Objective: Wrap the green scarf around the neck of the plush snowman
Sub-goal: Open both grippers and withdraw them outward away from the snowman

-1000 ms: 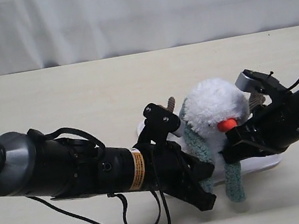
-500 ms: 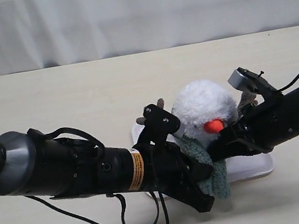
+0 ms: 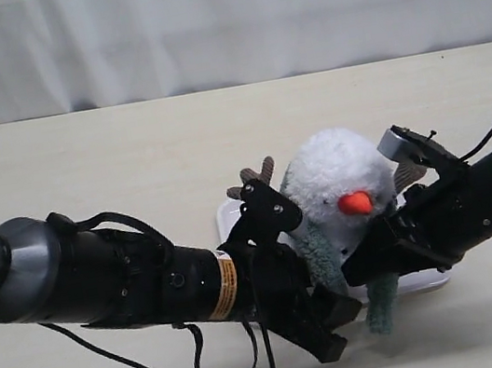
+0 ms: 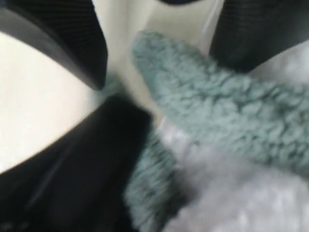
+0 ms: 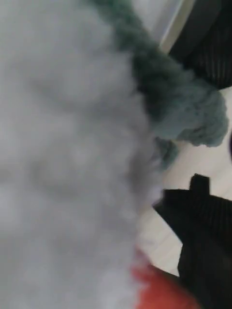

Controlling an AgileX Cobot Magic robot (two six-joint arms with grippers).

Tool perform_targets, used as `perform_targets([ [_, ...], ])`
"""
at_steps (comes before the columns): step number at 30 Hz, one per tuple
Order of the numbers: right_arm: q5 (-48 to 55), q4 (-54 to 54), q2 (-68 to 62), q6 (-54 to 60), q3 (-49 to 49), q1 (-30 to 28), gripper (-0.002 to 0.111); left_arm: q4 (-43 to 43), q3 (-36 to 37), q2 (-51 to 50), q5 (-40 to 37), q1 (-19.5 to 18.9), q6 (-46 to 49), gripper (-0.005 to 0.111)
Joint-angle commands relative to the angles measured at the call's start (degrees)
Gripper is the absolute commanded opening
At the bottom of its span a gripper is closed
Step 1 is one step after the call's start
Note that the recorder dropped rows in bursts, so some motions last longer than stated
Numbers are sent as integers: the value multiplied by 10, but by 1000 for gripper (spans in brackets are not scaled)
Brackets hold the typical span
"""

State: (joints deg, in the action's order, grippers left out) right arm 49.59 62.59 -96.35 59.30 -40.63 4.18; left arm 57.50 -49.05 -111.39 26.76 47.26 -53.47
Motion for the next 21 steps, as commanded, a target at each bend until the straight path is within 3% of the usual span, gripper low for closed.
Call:
perform_targets([
  [1, -3, -43, 19, -39, 1, 0, 60, 7, -4, 24, -106, 1, -14, 62],
  [13, 1, -259, 58, -271, -13, 0, 60, 22, 33, 121, -189, 1, -23, 62],
  [21, 100, -262, 131, -258, -13, 0, 59, 17, 56, 216, -245, 1, -49, 62],
])
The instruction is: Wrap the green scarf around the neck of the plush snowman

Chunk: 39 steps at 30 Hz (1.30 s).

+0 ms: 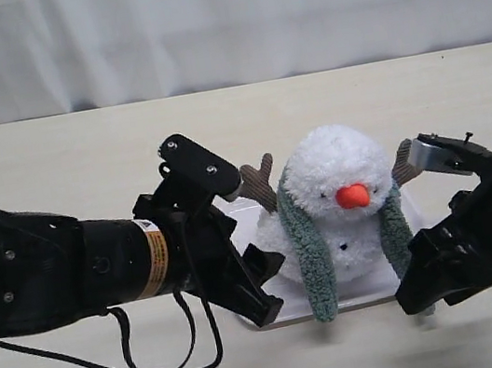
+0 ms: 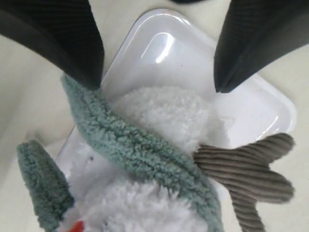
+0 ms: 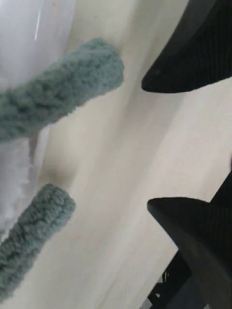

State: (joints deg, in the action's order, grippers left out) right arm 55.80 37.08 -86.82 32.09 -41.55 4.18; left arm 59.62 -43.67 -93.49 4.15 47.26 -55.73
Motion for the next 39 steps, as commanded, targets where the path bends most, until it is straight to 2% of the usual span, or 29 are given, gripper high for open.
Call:
perform_targets([
  [1, 44, -7, 55, 17, -3, 0, 59, -4, 2, 56, -26, 1, -31, 62],
  [3, 32, -10, 100, 20, -3, 0, 59, -9, 7, 94, -37, 1, -32, 59],
  [5, -7, -10, 150, 21, -3, 0, 58, -19, 17, 135, -57, 1, -32, 45],
  [6, -24, -10, 173, 21, -3, 0, 54, -19, 23, 156, -59, 1, -32, 38],
  [9, -53, -10, 258, 44, -2, 0, 31, -19, 44, 220, -59, 1, -32, 15],
  [13, -68, -10, 333, 67, 6, 0, 12, -19, 65, 279, -50, 1, -32, 1],
  [15, -84, -9, 375, 67, 15, 0, 4, -19, 71, 311, -41, 1, -32, 0],
  [24, -101, 10, 578, 80, 24, 0, 4, -19, 82, 464, -56, 1, -32, 0],
  [29, -101, 14, 696, 11, 24, 0, 4, -17, 82, 541, -56, 1, -31, 0],
  [39, -101, 14, 815, 11, 24, 0, 4, -17, 82, 563, -51, 1, -31, 0],
])
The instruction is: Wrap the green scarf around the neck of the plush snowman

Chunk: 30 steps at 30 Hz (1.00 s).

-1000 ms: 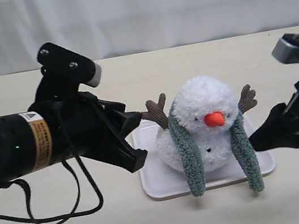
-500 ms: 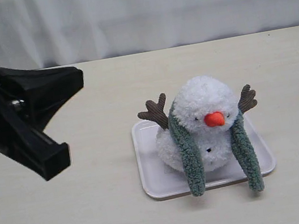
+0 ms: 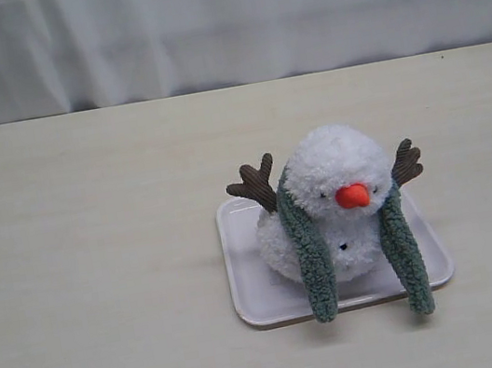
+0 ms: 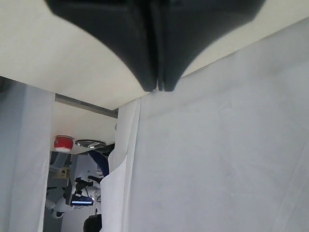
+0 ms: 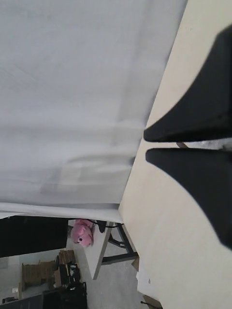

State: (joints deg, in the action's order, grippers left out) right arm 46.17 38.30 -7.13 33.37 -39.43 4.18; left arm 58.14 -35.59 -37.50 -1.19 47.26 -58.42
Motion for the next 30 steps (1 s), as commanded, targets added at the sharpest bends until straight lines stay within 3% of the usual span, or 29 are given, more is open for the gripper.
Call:
perform_targets([
  [1, -5, 2, 21, -2, 3, 0, 4, -3, 1, 3, 2, 1, -4, 0],
  [22, -5, 2, 30, -2, 3, 0, 4, -8, 1, 3, 12, 1, -4, 0],
  [26, -5, 2, 30, -2, 3, 0, 4, -74, 1, 3, 1, -1, 16, 0],
  [30, -5, 2, 30, -2, 3, 0, 4, -233, 1, 3, -2, -1, 179, 0],
])
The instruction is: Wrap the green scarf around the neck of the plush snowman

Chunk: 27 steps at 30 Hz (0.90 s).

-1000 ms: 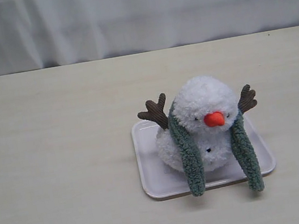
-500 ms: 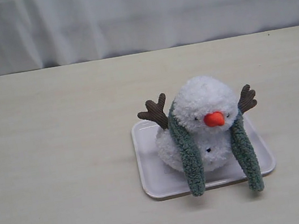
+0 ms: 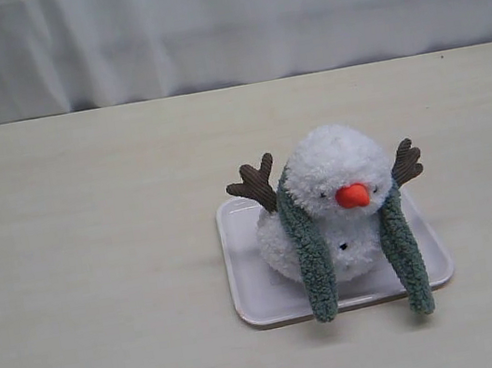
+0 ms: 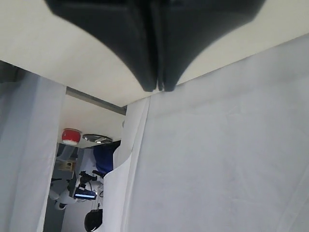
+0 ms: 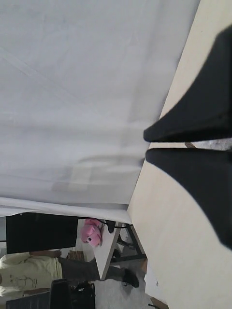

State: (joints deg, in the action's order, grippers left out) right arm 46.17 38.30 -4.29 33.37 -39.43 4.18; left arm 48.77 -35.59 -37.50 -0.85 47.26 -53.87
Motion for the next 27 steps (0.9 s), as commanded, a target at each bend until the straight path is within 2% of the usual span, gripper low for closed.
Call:
perform_targets([
  [1, -5, 2, 2, -2, 3, 0, 4, -185, 1, 3, -6, -1, 200, 0],
  [2, -5, 2, 2, -2, 3, 0, 4, -253, 1, 6, -6, -1, 268, 0],
  [5, -5, 2, 2, -2, 3, 0, 4, -378, 1, 17, -6, -1, 432, 0],
  [7, -5, 2, 2, -2, 3, 0, 4, -424, 1, 27, -6, -1, 487, 0],
  [10, -5, 2, 2, -2, 3, 0, 4, -464, 1, 50, -17, -22, 522, 0],
  [12, -5, 2, 2, -2, 3, 0, 4, -484, 1, 66, -38, -52, 524, 0],
  [19, -5, 2, 2, -2, 3, 0, 4, -558, 1, 141, -117, -199, 522, 0],
  [27, -5, 2, 2, -2, 3, 0, 4, -560, 6, 235, -177, -320, 522, 0],
])
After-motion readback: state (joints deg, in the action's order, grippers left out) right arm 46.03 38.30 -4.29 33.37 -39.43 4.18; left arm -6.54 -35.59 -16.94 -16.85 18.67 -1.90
